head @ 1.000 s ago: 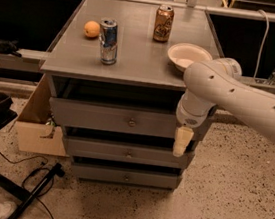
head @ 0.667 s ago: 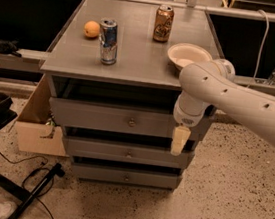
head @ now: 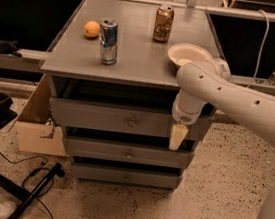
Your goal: Open top drawer
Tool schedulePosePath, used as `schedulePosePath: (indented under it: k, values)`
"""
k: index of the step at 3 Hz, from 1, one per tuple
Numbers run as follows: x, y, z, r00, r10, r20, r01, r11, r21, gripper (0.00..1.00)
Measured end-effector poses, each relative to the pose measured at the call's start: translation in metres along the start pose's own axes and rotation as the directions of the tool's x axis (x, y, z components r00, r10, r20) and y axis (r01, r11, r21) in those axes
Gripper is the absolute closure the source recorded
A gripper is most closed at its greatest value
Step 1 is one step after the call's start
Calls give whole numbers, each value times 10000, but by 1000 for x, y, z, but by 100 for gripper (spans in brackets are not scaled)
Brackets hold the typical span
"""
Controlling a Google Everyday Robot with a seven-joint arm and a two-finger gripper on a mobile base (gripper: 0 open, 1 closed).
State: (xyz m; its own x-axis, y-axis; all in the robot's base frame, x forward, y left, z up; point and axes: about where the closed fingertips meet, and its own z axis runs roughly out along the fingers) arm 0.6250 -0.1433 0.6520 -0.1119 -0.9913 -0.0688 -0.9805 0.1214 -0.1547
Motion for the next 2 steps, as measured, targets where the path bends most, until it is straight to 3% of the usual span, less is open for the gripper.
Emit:
schedulePosePath:
  k: [2]
  values:
    - [0,-1,2,9999,85,-66,-85,9999,-144,63]
